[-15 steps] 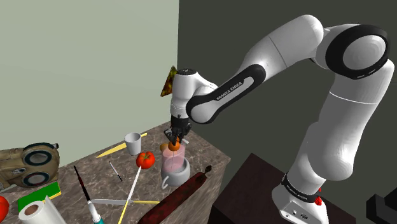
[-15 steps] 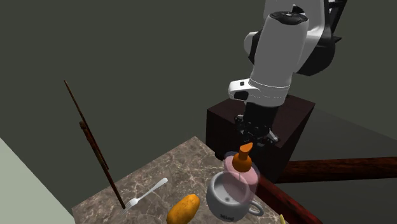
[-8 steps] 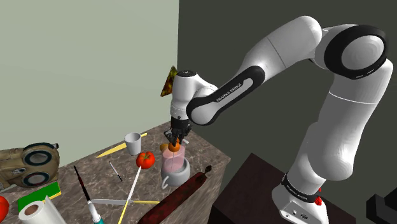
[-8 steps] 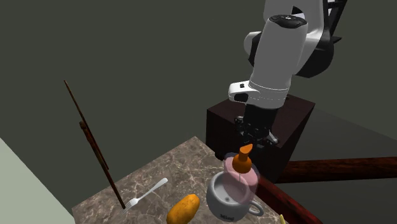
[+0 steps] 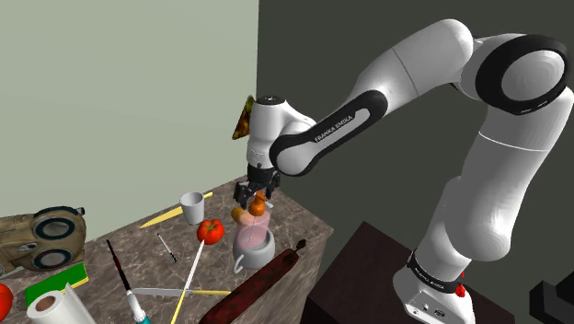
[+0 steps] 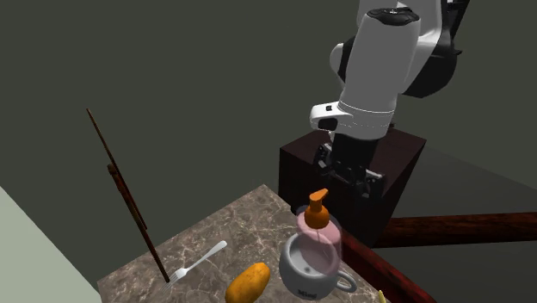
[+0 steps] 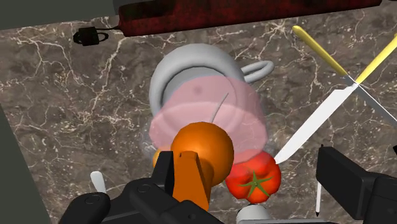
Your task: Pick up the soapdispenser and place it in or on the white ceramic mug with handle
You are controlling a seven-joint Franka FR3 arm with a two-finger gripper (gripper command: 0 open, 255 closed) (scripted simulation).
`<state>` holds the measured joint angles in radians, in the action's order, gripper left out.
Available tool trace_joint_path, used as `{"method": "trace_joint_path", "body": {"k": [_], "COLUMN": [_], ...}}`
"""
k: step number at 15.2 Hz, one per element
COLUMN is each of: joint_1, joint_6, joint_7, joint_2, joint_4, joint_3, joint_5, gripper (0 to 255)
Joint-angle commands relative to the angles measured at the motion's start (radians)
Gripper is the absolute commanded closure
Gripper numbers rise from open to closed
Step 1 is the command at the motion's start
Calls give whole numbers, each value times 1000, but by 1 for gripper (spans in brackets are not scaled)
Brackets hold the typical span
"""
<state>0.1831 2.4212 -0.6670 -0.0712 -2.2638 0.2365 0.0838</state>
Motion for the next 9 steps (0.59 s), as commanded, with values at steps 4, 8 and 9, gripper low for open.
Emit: {"method": "trace_joint_path", "body": {"k": [4, 8, 9], "joint_1": [0, 0, 0], "joint_6": [-83, -83, -83], "joint_7": [19, 19, 19], "joint_2": [66, 66, 66], "joint_4": [20, 20, 20], "joint_3": [4, 4, 4], "joint_5": [-28, -28, -28], "gripper": [0, 0, 0]}}
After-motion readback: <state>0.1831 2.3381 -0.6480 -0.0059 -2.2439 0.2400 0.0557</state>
